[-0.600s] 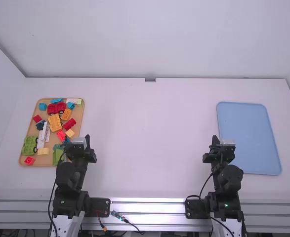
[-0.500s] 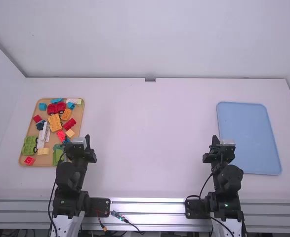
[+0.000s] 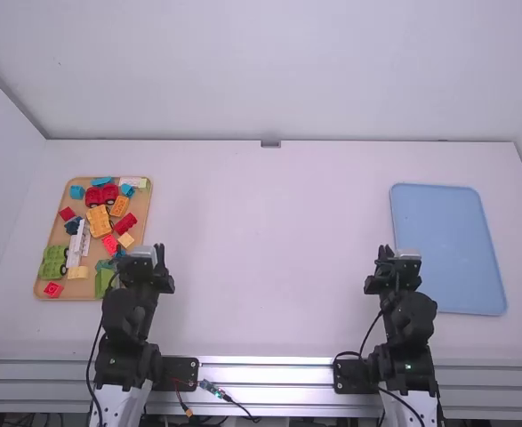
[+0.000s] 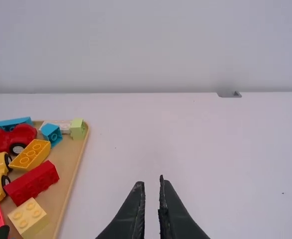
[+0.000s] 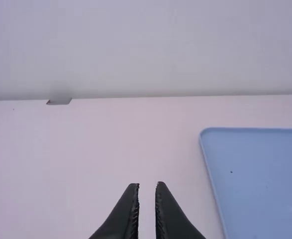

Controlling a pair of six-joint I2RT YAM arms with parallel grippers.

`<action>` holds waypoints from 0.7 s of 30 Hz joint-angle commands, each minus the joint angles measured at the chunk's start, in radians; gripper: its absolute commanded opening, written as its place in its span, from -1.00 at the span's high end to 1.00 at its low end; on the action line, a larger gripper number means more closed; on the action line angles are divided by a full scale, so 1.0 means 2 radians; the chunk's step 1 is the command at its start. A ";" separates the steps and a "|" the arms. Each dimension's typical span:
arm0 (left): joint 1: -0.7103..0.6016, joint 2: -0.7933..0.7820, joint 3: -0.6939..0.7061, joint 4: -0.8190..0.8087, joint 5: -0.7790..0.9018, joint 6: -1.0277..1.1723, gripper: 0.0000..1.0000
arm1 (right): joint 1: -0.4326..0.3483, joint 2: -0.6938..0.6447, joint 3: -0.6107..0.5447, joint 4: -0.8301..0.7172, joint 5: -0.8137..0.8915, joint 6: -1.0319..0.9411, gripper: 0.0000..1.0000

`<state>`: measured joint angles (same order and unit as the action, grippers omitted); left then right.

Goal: Assemble lego blocks to make yellow taxi

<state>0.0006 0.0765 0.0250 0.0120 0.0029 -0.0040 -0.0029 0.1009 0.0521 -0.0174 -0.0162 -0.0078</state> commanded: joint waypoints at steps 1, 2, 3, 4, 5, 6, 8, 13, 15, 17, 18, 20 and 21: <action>-0.002 0.013 0.027 0.005 0.005 -0.003 0.74 | 0.001 0.020 0.034 0.001 -0.003 -0.001 0.73; -0.002 0.013 0.027 0.005 0.005 -0.003 0.74 | 0.001 0.020 0.034 0.001 -0.003 -0.001 0.73; -0.003 0.020 0.033 0.006 0.006 -0.004 0.70 | 0.002 0.030 0.042 0.000 -0.005 -0.001 0.70; -0.003 0.027 0.038 0.007 0.007 -0.004 0.66 | 0.002 0.040 0.050 -0.002 -0.006 -0.001 0.66; -0.003 0.032 0.041 0.007 0.007 -0.005 0.64 | 0.002 0.047 0.055 -0.002 -0.007 -0.001 0.63; -0.004 0.038 0.045 0.009 0.008 -0.005 0.61 | 0.002 0.055 0.061 -0.003 -0.008 -0.002 0.61; -0.004 0.053 0.055 0.014 0.009 -0.007 0.54 | 0.003 0.075 0.077 -0.004 -0.012 -0.002 0.53; -0.006 0.093 0.080 0.024 0.013 -0.011 0.36 | 0.007 0.121 0.114 -0.010 -0.019 -0.003 0.36; -0.007 0.114 0.092 0.027 0.015 -0.013 0.27 | 0.009 0.144 0.133 -0.009 -0.021 -0.003 0.27; -0.008 0.132 0.103 0.032 0.017 -0.018 0.20 | 0.011 0.163 0.148 -0.009 -0.024 -0.002 0.20; -0.008 0.135 0.105 0.033 0.017 -0.020 0.19 | 0.011 0.167 0.151 -0.009 -0.025 -0.002 0.18; -0.009 0.161 0.120 0.041 0.020 -0.031 0.08 | 0.013 0.195 0.174 -0.009 -0.029 -0.003 0.08; -0.009 0.168 0.123 0.044 0.020 -0.034 0.05 | 0.013 0.202 0.179 -0.009 -0.030 -0.003 0.05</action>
<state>-0.0093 0.3904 0.2340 0.0929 0.0257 -0.0471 0.0196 0.4812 0.3614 -0.0372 -0.0685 -0.0109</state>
